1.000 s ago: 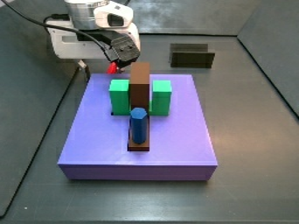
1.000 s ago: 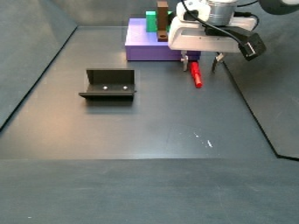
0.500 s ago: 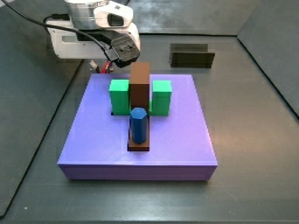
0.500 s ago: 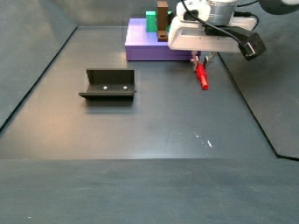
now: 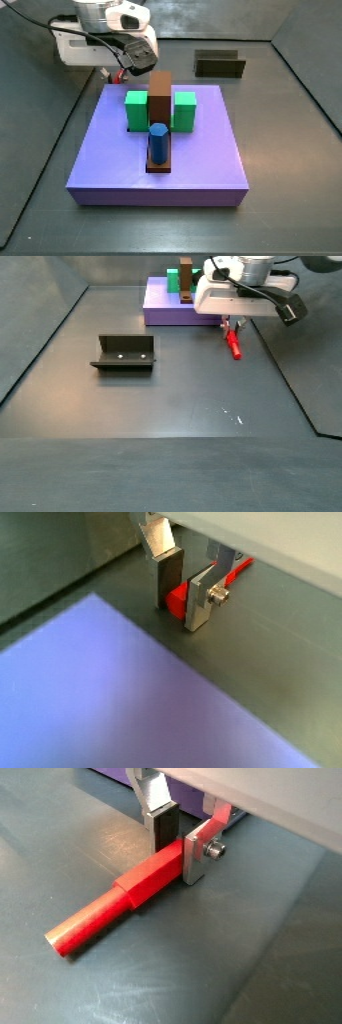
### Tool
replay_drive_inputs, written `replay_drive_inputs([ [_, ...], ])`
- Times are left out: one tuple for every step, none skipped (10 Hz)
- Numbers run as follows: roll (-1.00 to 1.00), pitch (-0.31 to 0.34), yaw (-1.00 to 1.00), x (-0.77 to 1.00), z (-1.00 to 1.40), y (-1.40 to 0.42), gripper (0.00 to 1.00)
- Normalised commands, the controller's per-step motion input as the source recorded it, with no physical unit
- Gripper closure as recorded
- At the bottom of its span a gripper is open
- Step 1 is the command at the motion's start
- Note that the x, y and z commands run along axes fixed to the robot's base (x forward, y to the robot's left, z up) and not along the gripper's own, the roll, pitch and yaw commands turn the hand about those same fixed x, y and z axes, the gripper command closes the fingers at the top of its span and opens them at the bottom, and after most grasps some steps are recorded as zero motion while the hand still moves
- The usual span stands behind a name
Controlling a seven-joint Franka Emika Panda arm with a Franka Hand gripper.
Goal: Pick up the red object. Move up. Place the red object on the fixture. Regrasp the red object. Move to above the board. Insert the red object.
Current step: Pick up the red object.
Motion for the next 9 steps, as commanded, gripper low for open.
replay_drive_inputs([
  [0.00,0.000,0.00,0.00,0.00,0.00,1.00],
  [0.00,0.000,0.00,0.00,0.00,0.00,1.00],
  [0.00,0.000,0.00,0.00,0.00,0.00,1.00],
  [0.00,0.000,0.00,0.00,0.00,0.00,1.00],
  [0.00,0.000,0.00,0.00,0.00,0.00,1.00],
  [0.00,0.000,0.00,0.00,0.00,0.00,1.00],
  [0.00,0.000,0.00,0.00,0.00,0.00,1.00],
  [0.00,0.000,0.00,0.00,0.00,0.00,1.00],
  [0.00,0.000,0.00,0.00,0.00,0.00,1.00],
])
